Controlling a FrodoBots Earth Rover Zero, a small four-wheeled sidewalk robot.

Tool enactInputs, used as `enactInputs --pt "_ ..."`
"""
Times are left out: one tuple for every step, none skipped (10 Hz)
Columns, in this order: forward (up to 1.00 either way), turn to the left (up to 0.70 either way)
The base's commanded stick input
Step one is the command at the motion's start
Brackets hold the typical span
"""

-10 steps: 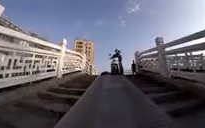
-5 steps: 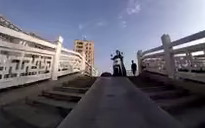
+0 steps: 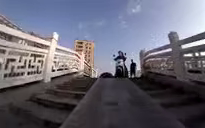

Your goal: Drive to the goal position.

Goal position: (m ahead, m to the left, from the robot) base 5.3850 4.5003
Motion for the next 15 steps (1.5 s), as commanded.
enactInputs --pt "0.7 -0.08" --pt "0.7 -0.09" --pt "0.7 0.0" --pt "0.7 0.0" --pt "0.7 0.0" --pt "0.7 0.0" --pt "0.7 0.0" --pt "0.7 0.0" --pt "0.7 0.0" --pt "0.7 0.0" --pt "0.7 0.0" --pt "0.7 0.0" --pt "0.7 0.0" --pt "0.7 0.0" --pt "0.7 0.0"
